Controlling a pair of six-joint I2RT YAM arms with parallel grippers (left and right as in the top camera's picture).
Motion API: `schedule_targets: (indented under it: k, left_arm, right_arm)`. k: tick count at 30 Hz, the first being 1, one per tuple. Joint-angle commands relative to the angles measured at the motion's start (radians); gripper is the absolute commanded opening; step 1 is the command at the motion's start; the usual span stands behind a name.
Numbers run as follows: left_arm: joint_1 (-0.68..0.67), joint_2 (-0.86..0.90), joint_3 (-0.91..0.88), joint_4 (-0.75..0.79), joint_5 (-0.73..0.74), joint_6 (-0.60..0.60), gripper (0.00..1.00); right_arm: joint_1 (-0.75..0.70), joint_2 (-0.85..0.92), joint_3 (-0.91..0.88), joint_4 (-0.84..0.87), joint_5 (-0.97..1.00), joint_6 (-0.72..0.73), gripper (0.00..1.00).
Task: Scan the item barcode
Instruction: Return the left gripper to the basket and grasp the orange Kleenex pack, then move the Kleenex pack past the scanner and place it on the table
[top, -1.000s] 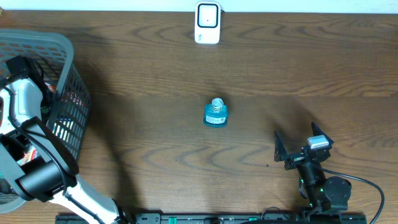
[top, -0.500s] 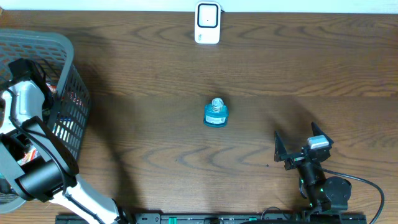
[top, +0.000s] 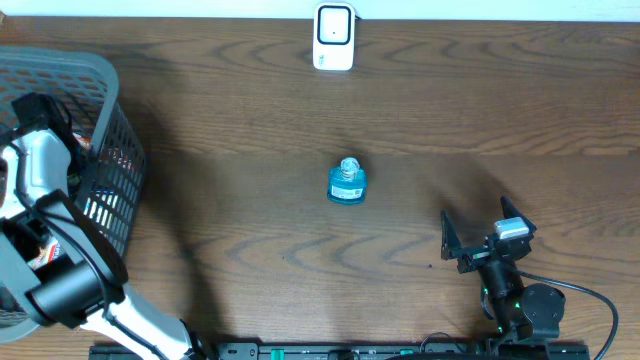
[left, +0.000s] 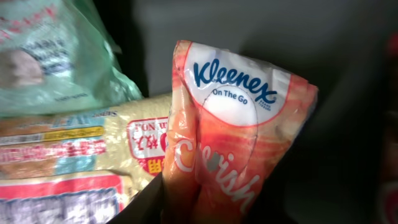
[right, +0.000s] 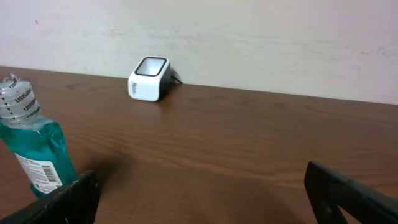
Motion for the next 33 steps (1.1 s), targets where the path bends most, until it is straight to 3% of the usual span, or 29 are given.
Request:
schedule_targets:
  k: [1,6,13,16,18,27,33]
  left_arm:
    - [0.000,-0.146,0.053,0.000,-0.010,0.035,0.31]
    - [-0.003,-0.372,0.068,0.011,0.027,0.038,0.31]
    - [-0.024,-0.698,0.068,0.028,0.310,0.038,0.31]
    - [-0.098,-0.799,0.068,0.020,0.404,0.039,0.31]
    - [-0.223,-0.861,0.066,-0.013,0.414,0.039,0.31]
    - [-0.690,-0.823,-0.043,-0.115,0.364,0.035,0.31]
    - [-0.920,-0.644,-0.183,-0.106,0.241,-0.163,0.31]
  right_arm:
    - [0.008,-0.005,-0.005,0.002,0.001,0.017,0.99]
    - [0.008,-0.005,-0.005,0.001,0.001,0.017,0.99]
    - [0.008,-0.005,-0.005,0.001,0.001,0.017,0.99]
    - [0.008,-0.005,-0.005,0.001,0.001,0.017,0.99]
    - [0.008,-0.005,-0.005,0.002,0.002,0.017,0.99]
    - [0.008,-0.005,-0.005,0.001,0.002,0.017,0.99]
    - [0.008,-0.005,-0.005,0.001,0.001,0.017,0.99]
